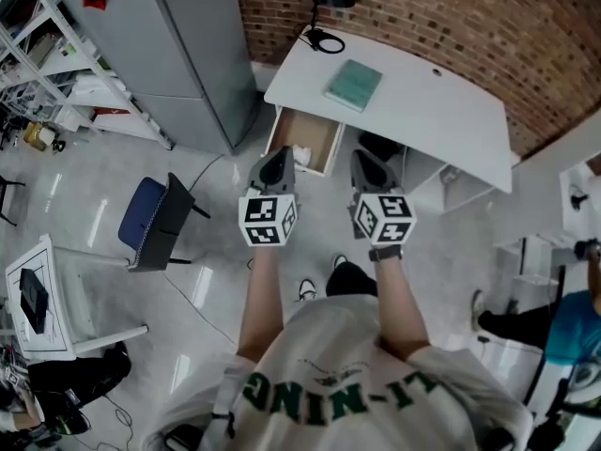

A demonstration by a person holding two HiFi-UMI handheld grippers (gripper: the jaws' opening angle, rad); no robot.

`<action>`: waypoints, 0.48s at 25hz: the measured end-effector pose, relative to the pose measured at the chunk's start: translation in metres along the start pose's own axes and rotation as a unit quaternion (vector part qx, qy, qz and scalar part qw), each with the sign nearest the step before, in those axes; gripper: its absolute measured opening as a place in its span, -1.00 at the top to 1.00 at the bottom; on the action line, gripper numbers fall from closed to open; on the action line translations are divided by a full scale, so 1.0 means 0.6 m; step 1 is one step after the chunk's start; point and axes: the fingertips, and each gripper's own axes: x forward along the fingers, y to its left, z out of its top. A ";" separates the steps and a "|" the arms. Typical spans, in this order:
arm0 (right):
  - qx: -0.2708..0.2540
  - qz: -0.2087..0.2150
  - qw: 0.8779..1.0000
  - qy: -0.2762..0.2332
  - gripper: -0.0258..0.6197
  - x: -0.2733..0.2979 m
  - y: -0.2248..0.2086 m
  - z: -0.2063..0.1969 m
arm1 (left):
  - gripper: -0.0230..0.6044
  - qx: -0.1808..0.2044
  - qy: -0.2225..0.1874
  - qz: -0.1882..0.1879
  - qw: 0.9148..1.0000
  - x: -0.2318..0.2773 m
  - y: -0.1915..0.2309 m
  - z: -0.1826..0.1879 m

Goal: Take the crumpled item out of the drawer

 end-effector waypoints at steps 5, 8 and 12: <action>-0.004 0.025 1.000 0.008 0.93 0.081 -0.005 0.005 | 0.94 -0.015 0.006 0.021 1.000 0.049 0.054 0.003; -0.003 0.039 0.999 0.014 0.93 0.141 -0.010 0.005 | 0.94 -0.008 0.006 0.031 0.999 0.087 0.088 0.006; -0.012 0.068 0.997 0.034 0.93 0.217 -0.017 -0.008 | 0.94 -0.007 0.015 0.045 0.999 0.135 0.125 -0.002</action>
